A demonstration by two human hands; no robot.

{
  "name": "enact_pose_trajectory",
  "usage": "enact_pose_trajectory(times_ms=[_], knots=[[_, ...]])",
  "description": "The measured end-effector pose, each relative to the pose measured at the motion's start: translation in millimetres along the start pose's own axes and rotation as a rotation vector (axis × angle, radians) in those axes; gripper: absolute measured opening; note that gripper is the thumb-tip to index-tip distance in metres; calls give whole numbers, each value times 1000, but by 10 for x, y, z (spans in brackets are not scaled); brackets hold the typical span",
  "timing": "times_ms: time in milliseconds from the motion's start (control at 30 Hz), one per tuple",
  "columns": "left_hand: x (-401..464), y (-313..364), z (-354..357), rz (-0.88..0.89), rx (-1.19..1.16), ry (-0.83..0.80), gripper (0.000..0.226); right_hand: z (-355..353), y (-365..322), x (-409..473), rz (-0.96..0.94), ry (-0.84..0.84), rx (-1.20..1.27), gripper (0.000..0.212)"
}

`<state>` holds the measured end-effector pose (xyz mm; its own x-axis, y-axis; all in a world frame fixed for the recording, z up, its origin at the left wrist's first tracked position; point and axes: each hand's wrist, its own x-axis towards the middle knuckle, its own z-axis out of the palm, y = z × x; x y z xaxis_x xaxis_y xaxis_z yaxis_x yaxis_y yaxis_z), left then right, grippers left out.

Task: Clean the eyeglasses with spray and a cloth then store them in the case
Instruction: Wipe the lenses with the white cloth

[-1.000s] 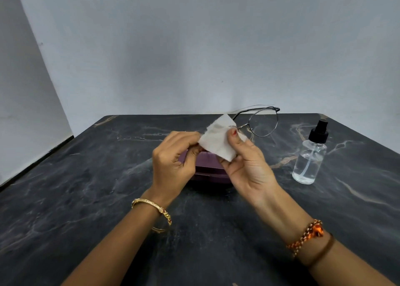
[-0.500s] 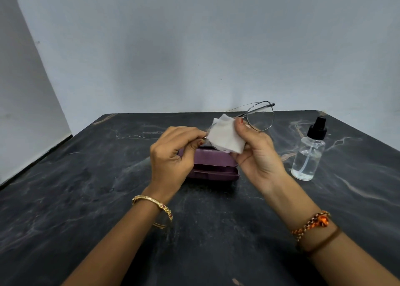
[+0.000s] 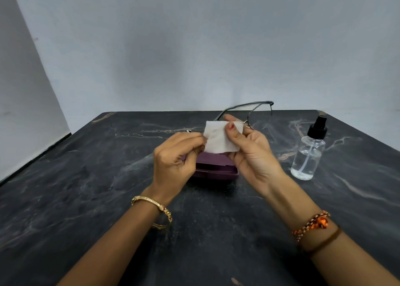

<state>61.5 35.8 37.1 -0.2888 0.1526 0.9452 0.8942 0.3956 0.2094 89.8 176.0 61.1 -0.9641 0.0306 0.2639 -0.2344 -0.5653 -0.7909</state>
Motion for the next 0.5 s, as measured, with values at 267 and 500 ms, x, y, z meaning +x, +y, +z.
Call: enact_pose_trajectory(times_ms=[267, 500], knots=[[40, 11, 4, 6, -35, 34, 13, -58, -68, 32, -12, 4, -56, 25], [-23, 44, 61, 11, -45, -9, 11, 32, 55, 5, 3, 145, 200, 32]])
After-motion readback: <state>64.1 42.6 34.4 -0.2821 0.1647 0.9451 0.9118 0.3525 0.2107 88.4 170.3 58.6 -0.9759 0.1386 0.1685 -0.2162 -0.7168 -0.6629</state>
